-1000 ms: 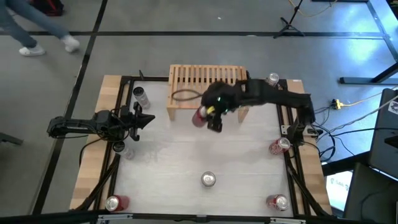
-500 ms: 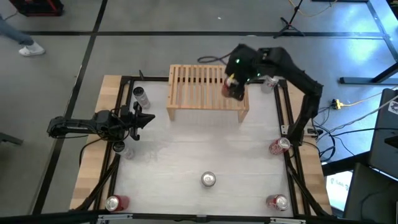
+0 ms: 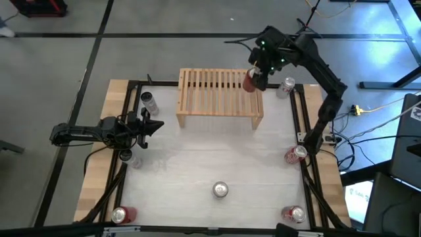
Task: Place canned beverage on shelf
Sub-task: Put the top red and black soda can on the shelf
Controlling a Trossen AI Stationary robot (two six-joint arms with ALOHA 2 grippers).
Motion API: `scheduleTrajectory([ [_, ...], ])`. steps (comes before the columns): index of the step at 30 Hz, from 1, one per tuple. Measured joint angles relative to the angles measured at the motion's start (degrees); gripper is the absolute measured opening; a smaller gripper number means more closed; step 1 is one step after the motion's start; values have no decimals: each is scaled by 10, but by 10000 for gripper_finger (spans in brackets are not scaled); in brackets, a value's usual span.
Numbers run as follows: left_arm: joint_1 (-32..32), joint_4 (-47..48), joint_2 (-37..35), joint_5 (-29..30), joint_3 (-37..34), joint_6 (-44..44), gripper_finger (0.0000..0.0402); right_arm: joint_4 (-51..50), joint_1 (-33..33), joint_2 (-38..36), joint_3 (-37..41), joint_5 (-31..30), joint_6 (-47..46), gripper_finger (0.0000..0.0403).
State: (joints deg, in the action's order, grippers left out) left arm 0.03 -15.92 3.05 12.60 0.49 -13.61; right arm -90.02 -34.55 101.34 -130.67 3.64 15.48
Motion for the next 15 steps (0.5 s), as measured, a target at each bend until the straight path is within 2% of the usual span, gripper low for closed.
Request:
scheduleTrajectory([
  [15, 0, 0, 0, 6, 0, -10, 0, 31, -19, 1, 98, 26, 53, 258],
])
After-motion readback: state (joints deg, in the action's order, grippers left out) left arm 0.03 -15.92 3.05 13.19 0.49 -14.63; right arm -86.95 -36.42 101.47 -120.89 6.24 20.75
